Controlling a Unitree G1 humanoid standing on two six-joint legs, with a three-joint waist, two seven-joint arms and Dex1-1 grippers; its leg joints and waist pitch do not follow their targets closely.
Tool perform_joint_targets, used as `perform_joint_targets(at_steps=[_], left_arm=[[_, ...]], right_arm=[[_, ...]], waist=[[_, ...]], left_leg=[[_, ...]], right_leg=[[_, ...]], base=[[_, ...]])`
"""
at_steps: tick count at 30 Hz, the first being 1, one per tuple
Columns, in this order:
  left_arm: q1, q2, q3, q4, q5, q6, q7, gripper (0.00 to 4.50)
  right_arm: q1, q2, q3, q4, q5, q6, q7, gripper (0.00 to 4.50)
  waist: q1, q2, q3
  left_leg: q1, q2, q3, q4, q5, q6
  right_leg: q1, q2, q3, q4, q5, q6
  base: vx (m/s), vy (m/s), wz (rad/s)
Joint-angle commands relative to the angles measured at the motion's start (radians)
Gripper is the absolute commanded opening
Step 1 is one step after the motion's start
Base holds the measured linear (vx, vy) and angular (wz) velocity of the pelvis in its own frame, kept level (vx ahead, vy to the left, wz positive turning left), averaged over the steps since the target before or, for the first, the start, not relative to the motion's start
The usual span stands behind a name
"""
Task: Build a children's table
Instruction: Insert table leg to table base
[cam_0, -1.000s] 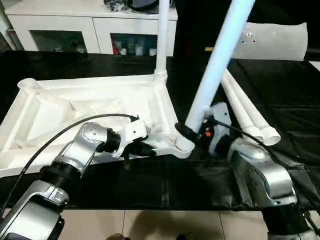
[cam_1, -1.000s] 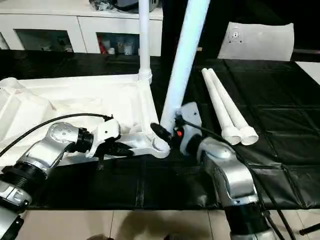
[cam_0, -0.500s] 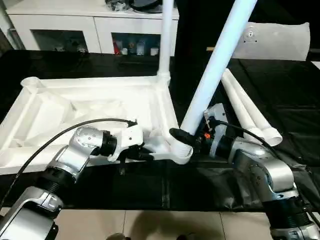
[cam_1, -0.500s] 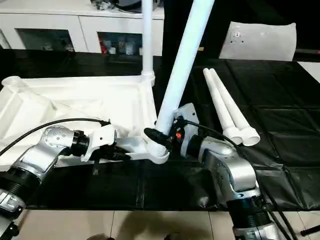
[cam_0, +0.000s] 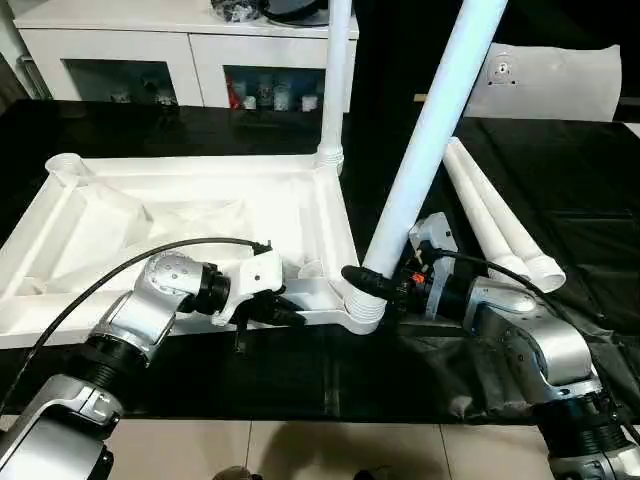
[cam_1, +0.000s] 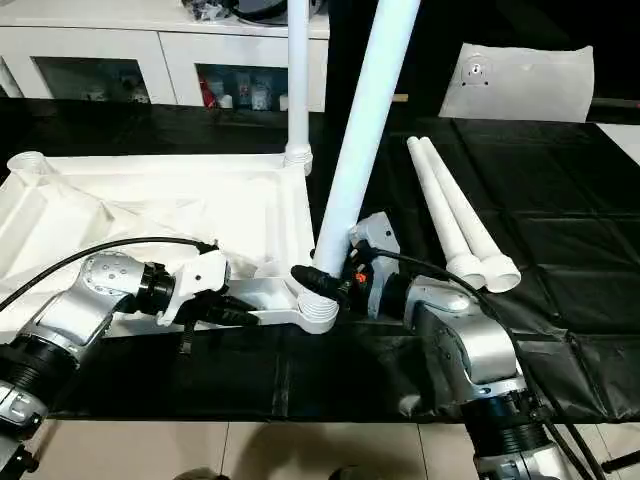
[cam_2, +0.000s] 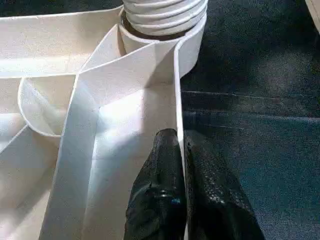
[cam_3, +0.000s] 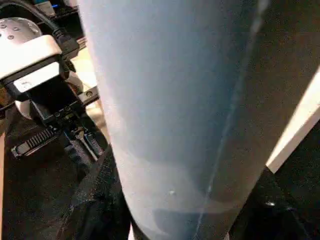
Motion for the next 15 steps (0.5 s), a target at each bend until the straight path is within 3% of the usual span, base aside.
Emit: perform_joint_targets(at_steps=[1,4,8,11,14,15], left_arm=[[-0.002,-0.002,0.016,-0.038,-0.011,-0.005,-0.015,0.0],[-0.001,-0.002,0.013,-0.041,-0.007,-0.005,-0.015,0.0],[0.004,-0.002,0.011,-0.048,-0.005,-0.001,-0.013,0.0],[0.007,0.001,0.012,-0.049,-0.003,0.002,-0.009,0.0],[0.009,0.002,0.014,-0.05,-0.002,0.004,-0.005,0.0],[0.01,0.002,0.017,-0.051,-0.001,0.006,-0.001,0.0]], right_arm=[[0.0,-0.006,0.019,0.02,-0.015,-0.003,0.005,1.91],[-0.01,0.011,0.011,0.038,-0.009,0.003,-0.004,1.91],[-0.018,0.049,-0.041,0.088,0.018,-0.004,-0.04,1.91],[-0.008,0.061,-0.066,0.097,0.033,-0.005,-0.055,1.91],[0.009,0.064,-0.077,0.096,0.039,-0.009,-0.06,1.91],[0.028,0.064,-0.082,0.091,0.038,-0.015,-0.062,1.91]], waist=[[0.002,0.003,-0.07],[0.001,0.003,-0.07],[0.0,0.004,-0.07],[0.001,0.01,-0.069],[0.001,0.008,-0.07],[0.003,0.014,-0.07]], left_leg=[[0.005,0.028,-0.005,-0.074,-0.191,-0.003],[0.006,0.028,-0.005,-0.075,-0.194,-0.005],[0.005,0.028,-0.006,-0.076,-0.199,-0.008],[0.008,0.028,-0.007,-0.077,-0.216,-0.012],[0.007,0.028,-0.006,-0.077,-0.216,-0.013],[0.008,0.029,-0.007,-0.077,-0.212,-0.014]], right_leg=[[0.053,-0.07,0.044,-0.076,-0.296,-0.186],[0.053,-0.069,0.044,-0.076,-0.298,-0.187],[0.053,-0.07,0.044,-0.077,-0.305,-0.186],[0.051,-0.07,0.043,-0.08,-0.323,-0.187],[0.052,-0.07,0.044,-0.079,-0.311,-0.187],[0.052,-0.071,0.044,-0.078,-0.3,-0.19]], base=[[0.0,0.0,0.0],[0.0,0.0,0.0],[0.0,0.0,0.0],[0.0,0.0,0.0],[0.0,0.0,0.0],[0.0,0.0,0.0]])
